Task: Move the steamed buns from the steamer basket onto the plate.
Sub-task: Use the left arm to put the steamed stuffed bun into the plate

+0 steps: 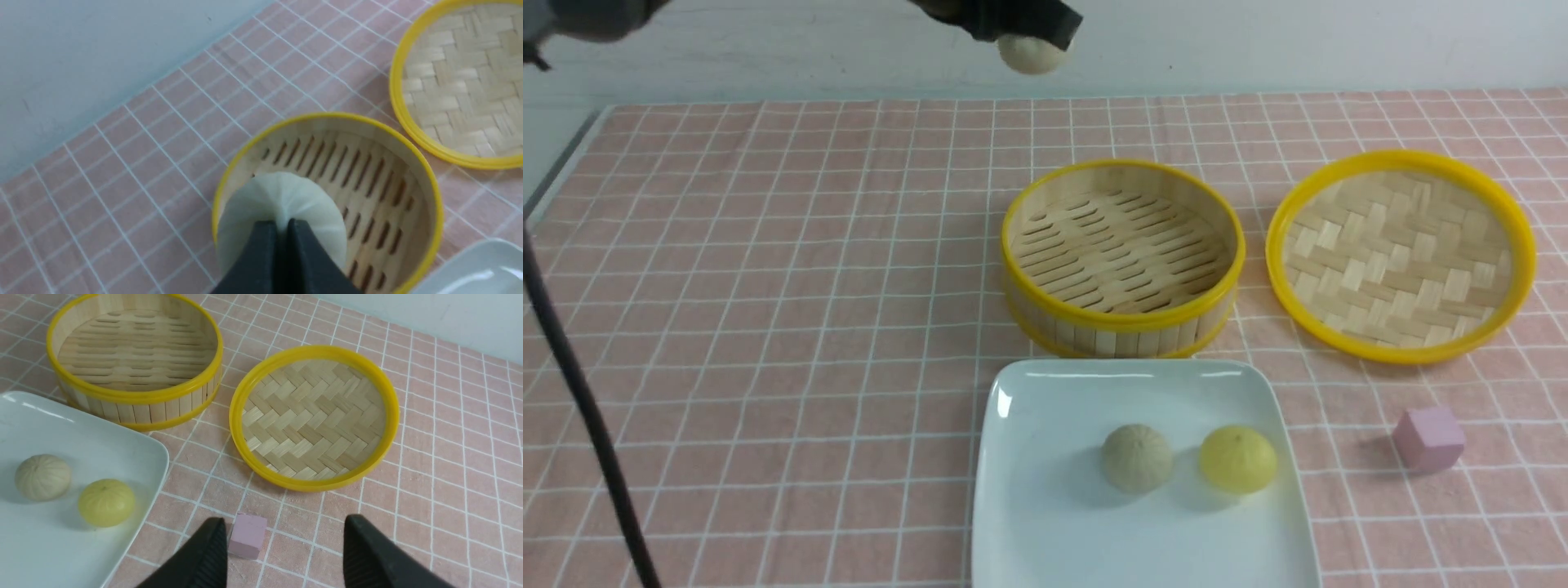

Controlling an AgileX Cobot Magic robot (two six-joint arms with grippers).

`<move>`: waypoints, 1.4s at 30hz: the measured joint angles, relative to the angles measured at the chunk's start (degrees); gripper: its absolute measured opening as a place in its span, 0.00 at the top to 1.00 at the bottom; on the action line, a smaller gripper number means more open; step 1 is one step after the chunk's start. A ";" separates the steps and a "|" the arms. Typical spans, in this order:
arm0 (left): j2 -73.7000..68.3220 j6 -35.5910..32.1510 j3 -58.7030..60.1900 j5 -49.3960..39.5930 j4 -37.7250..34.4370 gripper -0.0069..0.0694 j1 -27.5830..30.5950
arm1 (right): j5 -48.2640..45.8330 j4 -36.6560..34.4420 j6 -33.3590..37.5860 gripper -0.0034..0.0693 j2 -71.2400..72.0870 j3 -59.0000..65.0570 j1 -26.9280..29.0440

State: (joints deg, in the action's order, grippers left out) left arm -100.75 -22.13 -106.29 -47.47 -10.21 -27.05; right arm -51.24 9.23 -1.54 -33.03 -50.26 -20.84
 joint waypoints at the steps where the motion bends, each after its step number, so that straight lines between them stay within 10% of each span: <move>1: 0.08 0.01 0.00 -0.98 -0.18 0.88 0.00 | 0.07 0.00 0.00 0.41 0.00 0.00 0.00; 9: -0.53 0.47 0.45 -21.04 -7.63 0.88 0.00 | 0.46 0.00 0.00 0.42 0.00 0.00 0.00; 18: -0.47 -0.48 11.15 -23.00 -14.08 0.88 -1.47 | 1.36 0.00 0.00 0.42 0.00 0.00 0.00; 32: -0.53 -8.71 33.27 1.80 -13.04 0.88 -4.68 | 1.66 0.05 0.00 0.42 0.00 0.00 0.00; 42: -6.84 -8.87 34.01 3.49 -12.08 0.88 -4.68 | 1.66 0.05 0.00 0.42 0.00 0.00 0.00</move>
State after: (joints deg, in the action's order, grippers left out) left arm -107.60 -31.00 -72.28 -43.98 -22.28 -31.74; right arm -49.58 9.28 -1.54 -33.03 -50.26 -20.84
